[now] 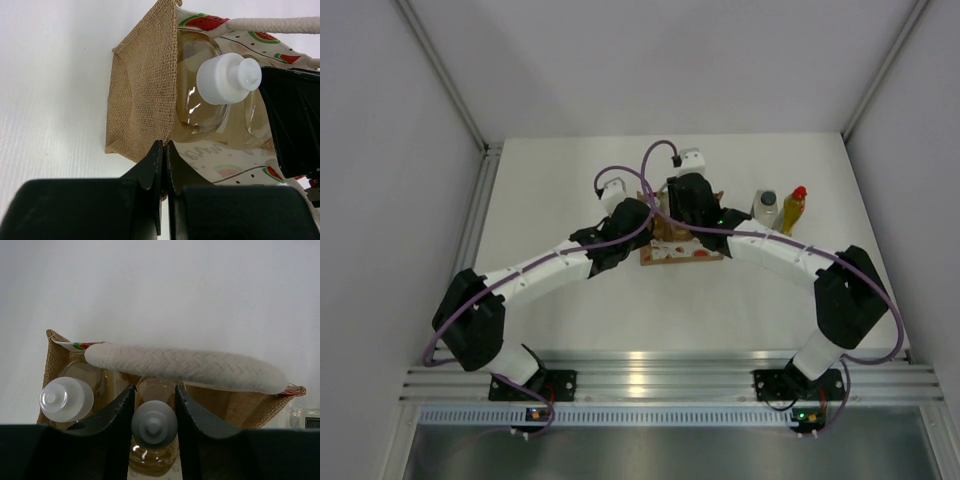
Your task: Take the personal care products out of the canvas bag
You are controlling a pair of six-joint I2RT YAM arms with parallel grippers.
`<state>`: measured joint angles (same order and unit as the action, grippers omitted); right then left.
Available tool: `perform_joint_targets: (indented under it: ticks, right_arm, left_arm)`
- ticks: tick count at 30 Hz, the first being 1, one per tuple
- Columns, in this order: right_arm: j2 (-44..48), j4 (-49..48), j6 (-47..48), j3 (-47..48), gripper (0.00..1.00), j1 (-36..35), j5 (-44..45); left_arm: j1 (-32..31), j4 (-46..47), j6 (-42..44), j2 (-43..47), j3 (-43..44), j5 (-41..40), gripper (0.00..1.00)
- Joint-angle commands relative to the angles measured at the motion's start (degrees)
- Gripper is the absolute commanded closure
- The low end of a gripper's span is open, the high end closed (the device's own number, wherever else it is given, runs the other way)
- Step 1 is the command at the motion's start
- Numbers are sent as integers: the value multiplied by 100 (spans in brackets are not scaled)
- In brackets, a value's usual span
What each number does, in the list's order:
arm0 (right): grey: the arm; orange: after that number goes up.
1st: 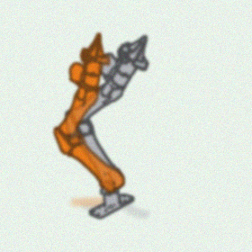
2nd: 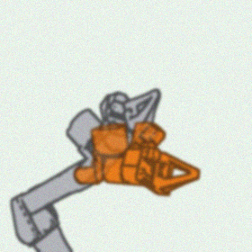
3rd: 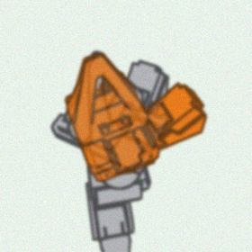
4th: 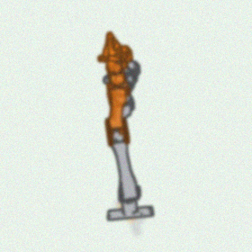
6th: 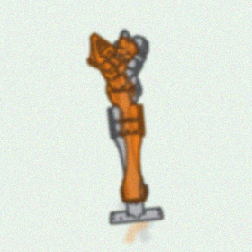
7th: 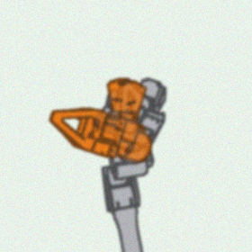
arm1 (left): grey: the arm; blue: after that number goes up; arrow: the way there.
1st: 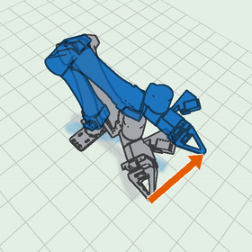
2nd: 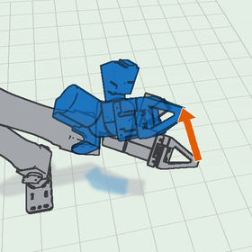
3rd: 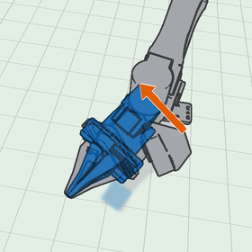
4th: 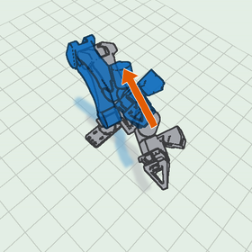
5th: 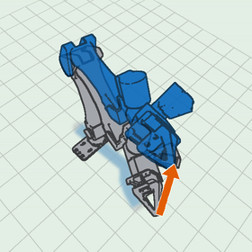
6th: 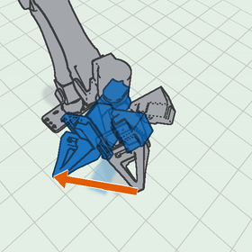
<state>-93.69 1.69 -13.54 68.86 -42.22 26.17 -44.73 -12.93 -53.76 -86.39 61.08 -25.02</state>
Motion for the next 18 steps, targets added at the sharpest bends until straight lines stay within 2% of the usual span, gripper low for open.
perform_joint_targets:
  ticks: [1, 9, 18]
  right_arm:
    - [667, -583, 132, 145, 100, -76, 221]
    - [1019, -495, 185, 128, 100, -103, 222]
    - [1467, 120, 185, 470, 100, -120, 37]
  left_arm:
    - [-62, -131, 58, 105, 53, 225, 100]
    - [-62, -131, 41, 52, 97, 225, 100]
    - [-62, -131, 14, -18, 106, 234, 100]
